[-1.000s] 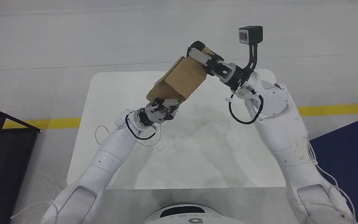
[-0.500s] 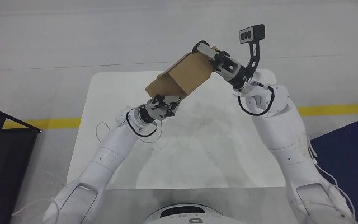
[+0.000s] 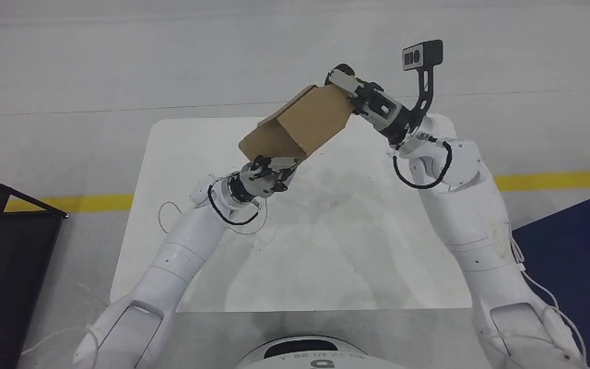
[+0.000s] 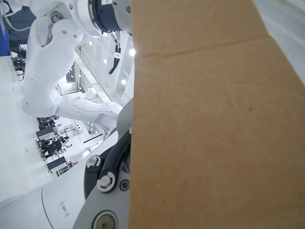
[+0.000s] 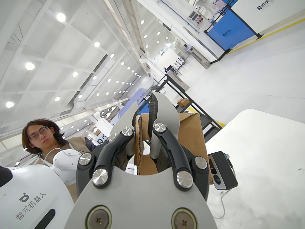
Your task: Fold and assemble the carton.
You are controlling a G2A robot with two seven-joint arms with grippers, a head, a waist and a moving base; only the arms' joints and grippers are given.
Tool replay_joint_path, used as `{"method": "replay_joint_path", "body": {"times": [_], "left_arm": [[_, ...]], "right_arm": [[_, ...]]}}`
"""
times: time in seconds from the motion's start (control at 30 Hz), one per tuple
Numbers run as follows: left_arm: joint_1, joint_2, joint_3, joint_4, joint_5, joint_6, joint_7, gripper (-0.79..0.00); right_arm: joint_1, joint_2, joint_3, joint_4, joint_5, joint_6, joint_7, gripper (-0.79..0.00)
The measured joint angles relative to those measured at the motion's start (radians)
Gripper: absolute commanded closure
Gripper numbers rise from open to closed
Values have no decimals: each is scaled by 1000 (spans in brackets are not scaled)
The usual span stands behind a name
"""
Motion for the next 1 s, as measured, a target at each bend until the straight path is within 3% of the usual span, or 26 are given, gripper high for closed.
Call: {"method": "replay_joint_path", "body": {"times": [0.53, 0.83, 1.0], "left_arm": [[-4, -11, -5, 13, 9, -3, -13, 0], [-2, -15, -14, 15, 15, -8, -17, 0], [-1, -17, -17, 16, 18, -3, -16, 0]], "right_arm": [[-12, 2, -1, -43, -280, 14, -114, -323], [-33, 5, 35, -39, -209, 14, -125, -259], [-55, 2, 35, -60, -149, 13, -144, -160]]}}
